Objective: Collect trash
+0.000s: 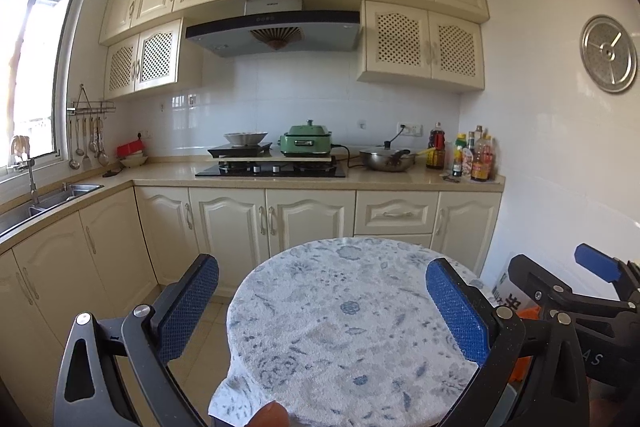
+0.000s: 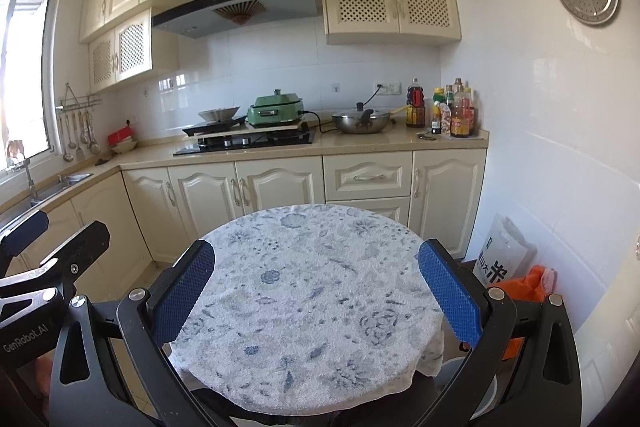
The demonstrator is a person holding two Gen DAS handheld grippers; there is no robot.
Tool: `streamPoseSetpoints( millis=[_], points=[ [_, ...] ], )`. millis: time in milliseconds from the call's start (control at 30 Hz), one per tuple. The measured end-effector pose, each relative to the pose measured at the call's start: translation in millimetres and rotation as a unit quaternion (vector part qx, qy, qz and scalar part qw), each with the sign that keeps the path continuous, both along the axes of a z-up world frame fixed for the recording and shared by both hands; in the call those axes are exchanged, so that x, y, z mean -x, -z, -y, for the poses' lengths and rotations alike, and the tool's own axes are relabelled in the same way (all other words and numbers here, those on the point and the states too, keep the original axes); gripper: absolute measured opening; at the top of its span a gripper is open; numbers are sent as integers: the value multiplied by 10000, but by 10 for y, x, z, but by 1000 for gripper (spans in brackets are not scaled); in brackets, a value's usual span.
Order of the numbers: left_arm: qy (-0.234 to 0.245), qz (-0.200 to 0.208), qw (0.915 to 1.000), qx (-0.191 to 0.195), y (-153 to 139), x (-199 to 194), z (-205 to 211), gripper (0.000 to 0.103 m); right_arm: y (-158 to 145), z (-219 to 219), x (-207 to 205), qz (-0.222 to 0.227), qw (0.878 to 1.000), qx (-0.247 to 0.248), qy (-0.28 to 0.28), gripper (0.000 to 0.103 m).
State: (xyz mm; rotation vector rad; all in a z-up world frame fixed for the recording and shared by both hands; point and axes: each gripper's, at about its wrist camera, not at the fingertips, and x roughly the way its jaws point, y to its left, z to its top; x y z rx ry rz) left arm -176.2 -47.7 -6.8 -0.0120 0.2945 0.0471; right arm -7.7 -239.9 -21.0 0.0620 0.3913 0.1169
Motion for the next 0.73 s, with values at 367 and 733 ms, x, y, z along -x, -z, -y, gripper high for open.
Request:
streamPoseSetpoints(
  millis=[367, 733],
  points=[
    [43, 12, 10000, -20, -26, 23, -12, 102, 25, 55, 97, 96, 9999, 33, 131, 103],
    [224, 91, 9997, 56, 48, 69, 79, 102, 11, 80, 156, 172, 9995, 131, 226, 103]
  ],
)
